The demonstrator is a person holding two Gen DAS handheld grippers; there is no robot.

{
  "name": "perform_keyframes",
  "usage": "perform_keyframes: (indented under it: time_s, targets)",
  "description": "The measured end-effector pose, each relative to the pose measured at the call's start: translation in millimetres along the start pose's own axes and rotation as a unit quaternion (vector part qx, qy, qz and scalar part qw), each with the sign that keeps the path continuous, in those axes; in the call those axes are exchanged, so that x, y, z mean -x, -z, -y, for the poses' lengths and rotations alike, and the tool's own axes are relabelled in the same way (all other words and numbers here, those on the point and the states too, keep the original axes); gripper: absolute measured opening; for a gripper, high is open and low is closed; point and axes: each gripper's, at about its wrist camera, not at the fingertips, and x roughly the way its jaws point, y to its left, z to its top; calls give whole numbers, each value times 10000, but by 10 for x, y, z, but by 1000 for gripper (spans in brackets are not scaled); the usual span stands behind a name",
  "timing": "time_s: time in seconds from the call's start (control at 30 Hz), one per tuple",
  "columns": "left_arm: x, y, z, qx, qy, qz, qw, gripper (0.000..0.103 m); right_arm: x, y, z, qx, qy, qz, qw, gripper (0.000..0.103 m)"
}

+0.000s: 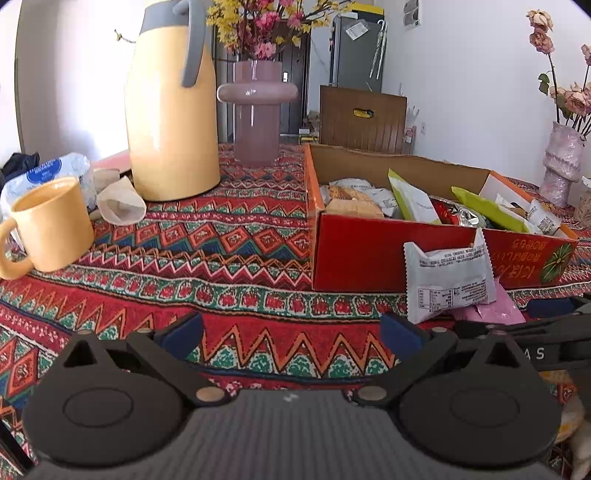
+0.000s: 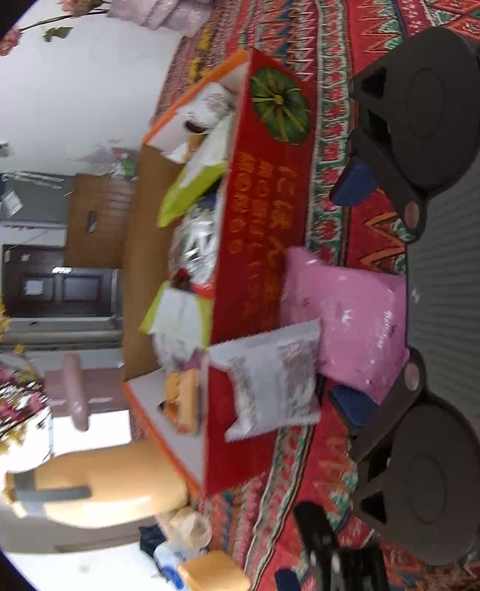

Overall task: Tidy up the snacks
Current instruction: 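Grasp the pink packet with the right gripper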

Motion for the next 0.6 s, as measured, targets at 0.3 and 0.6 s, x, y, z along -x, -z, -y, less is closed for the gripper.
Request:
perform_keyframes:
  time_s: [0.3,0.6]
  targets:
    - [7,0,-42,132,32,12,9999,103,-21,12,47,-62,-57,76,9999,103]
    - [6,-5,-52,160,69,4,9998,103,168,51,145,90,-236,237,9994,61]
